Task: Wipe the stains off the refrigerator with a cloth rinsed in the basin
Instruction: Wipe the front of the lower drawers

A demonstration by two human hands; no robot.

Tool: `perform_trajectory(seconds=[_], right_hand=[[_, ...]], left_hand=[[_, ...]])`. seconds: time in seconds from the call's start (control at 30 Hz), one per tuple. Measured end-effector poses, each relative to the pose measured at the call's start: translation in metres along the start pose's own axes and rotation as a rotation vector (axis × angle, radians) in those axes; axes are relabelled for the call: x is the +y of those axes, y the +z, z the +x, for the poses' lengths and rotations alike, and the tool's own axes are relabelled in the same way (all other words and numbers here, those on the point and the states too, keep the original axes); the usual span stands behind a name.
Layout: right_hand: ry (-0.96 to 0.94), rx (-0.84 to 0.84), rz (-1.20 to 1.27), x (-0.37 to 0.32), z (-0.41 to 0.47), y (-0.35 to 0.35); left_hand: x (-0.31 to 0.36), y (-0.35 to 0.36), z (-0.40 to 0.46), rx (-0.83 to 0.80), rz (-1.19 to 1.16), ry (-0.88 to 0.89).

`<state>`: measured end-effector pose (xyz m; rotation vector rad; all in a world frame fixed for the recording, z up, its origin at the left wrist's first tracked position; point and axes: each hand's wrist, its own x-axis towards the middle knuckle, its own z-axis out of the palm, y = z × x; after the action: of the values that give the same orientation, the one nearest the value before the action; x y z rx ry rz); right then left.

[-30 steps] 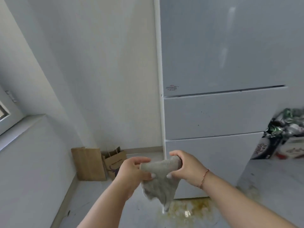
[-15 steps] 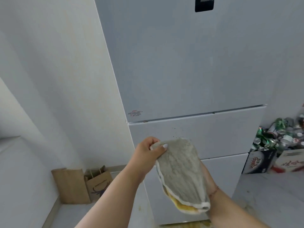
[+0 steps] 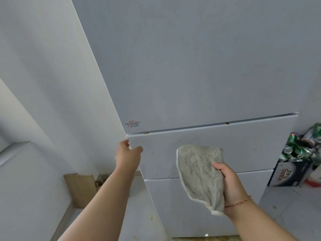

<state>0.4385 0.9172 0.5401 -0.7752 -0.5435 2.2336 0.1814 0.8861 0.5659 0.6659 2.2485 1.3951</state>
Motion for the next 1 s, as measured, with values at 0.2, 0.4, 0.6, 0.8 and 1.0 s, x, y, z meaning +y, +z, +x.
perform_trajectory(seconds=[0.2, 0.4, 0.6, 0.8, 1.0], right_hand=[[-0.068, 0.057, -0.049, -0.003, 0.001, 0.006], [-0.122, 0.075, -0.091, -0.006, -0.002, 0.01], [-0.171, 0.105, -0.115, -0.001, -0.012, 0.017], [-0.223, 0.17, -0.048, 0.003, -0.024, 0.011], [-0.309, 0.196, -0.074, -0.01, -0.037, 0.0]], left_hand=[[0.011, -0.008, 0.028, -0.024, -0.071, -0.047], [0.024, -0.009, 0.029, -0.126, -0.198, 0.023], [0.022, -0.016, 0.033, -0.17, -0.228, 0.028], [0.02, -0.015, 0.033, -0.124, -0.208, 0.08], [-0.009, -0.001, 0.002, 0.119, -0.025, 0.074]])
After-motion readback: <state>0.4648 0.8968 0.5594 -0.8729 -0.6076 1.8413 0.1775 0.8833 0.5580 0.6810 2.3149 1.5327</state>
